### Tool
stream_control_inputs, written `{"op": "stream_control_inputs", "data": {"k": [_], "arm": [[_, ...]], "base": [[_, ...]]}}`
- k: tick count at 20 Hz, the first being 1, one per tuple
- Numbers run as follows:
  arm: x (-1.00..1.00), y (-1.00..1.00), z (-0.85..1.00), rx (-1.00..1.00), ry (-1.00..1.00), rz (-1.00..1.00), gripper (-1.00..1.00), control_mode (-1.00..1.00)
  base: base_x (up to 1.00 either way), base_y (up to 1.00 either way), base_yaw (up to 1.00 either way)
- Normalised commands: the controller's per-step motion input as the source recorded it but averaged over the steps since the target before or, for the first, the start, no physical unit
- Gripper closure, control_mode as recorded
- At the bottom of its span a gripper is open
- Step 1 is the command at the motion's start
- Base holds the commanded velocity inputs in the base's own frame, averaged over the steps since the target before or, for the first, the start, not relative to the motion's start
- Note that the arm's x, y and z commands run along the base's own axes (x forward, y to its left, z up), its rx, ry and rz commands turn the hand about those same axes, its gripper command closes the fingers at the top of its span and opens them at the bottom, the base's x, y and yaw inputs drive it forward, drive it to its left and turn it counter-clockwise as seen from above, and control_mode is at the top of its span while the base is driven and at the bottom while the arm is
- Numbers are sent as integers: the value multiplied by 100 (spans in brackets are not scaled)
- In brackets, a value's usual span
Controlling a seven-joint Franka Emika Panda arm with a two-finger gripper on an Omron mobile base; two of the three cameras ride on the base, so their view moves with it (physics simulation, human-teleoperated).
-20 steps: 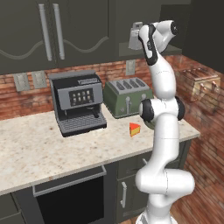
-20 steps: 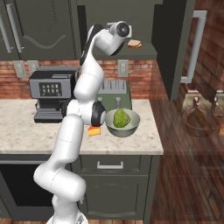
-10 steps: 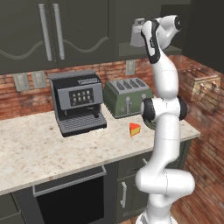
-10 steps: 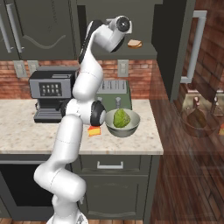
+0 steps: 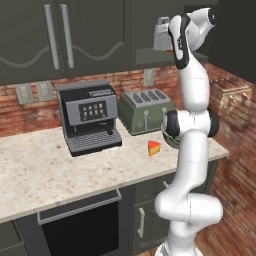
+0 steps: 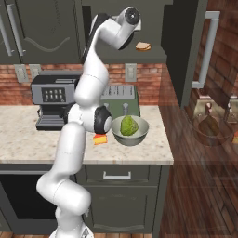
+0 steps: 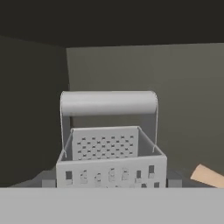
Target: Pick the cheese from the fridge and the cheese grater from the cabinet and place them next to the salad bowl.
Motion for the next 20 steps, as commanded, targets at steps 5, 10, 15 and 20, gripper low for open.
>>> {"op": "stream_control_inputs", "data": {"k": [5, 10, 15, 20], "arm": [[-47, 0, -4, 0, 0, -6, 100, -100], [-46, 0, -29, 1, 0, -7, 100, -100], [-30, -1, -49, 0, 0, -9, 100, -100], [-6, -1, -25, 0, -3, -7, 100, -100]], "base": [[0, 0, 0], [0, 0, 0], [0, 0, 0], [0, 0, 0]]}}
